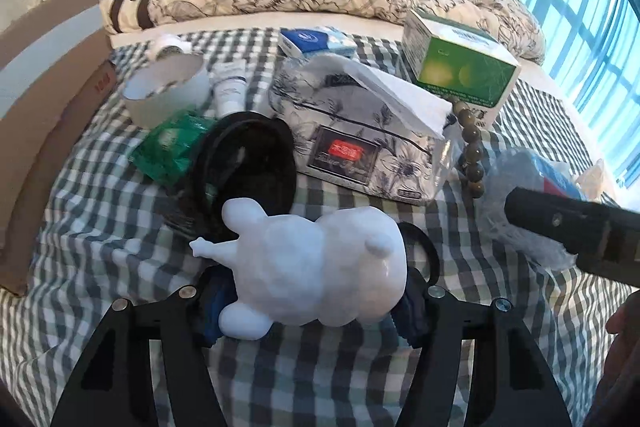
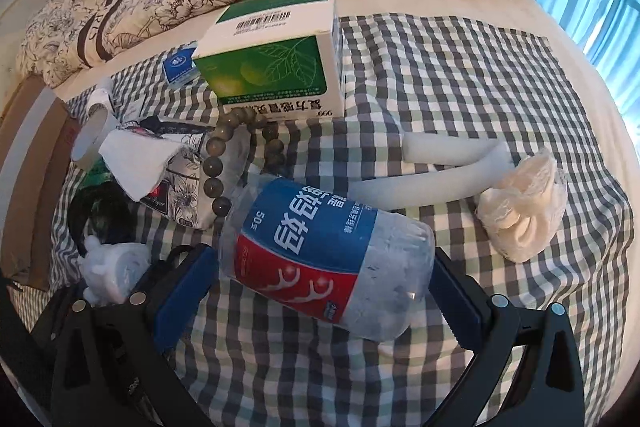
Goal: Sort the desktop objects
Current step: 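Grasp the white plush toy with the left tool while the right tool grasps the clear red-lidded jar, then carry the white toy and the clear jar over the cardboard box with both tools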
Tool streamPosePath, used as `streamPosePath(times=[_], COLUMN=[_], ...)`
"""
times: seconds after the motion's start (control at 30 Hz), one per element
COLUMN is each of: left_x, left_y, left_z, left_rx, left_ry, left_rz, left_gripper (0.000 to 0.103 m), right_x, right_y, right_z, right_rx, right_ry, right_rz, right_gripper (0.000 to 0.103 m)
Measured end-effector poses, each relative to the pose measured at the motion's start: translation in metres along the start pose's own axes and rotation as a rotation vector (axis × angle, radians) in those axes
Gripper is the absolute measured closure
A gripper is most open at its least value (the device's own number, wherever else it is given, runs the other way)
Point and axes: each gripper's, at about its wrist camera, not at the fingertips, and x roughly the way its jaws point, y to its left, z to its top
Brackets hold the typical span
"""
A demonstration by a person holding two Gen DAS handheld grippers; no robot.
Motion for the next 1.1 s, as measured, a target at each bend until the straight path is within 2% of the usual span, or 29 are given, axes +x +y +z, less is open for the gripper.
streamPosePath(times=[0.23,0.33,0.47,0.77,0.97,1.1], left_x=[-0.008,-0.011,-0.013,-0.034,-0.05,-0.052], left_y=[0.005,0.004,0.006,0.014,0.022,0.028], left_z=[-0.002,-0.005,-0.008,-0.01,-0.013,-0.018], left_rx=[-0.014,-0.002,0.001,-0.016,-0.04,-0.057], left_ry=[-0.019,-0.034,-0.04,-0.085,-0.103,-0.087], left_rz=[0.006,0.014,0.014,0.007,0.0,0.001], left_gripper=[0.037,0.037,0.037,0.037,0.037,0.037], right_x=[0.018,0.021,0.015,-0.019,-0.033,-0.026], right_y=[-0.005,-0.009,-0.005,0.003,0.012,0.009], right_z=[0.002,0.0,-0.002,-0.01,-0.025,-0.034], right_rx=[0.066,0.099,0.078,0.03,-0.019,-0.003], right_ry=[0.035,0.04,0.015,-0.032,-0.03,0.014], right_rz=[-0.002,0.004,-0.042,-0.056,-0.071,-0.07], right_gripper=[0.001,0.006,0.006,0.011,0.011,0.012])
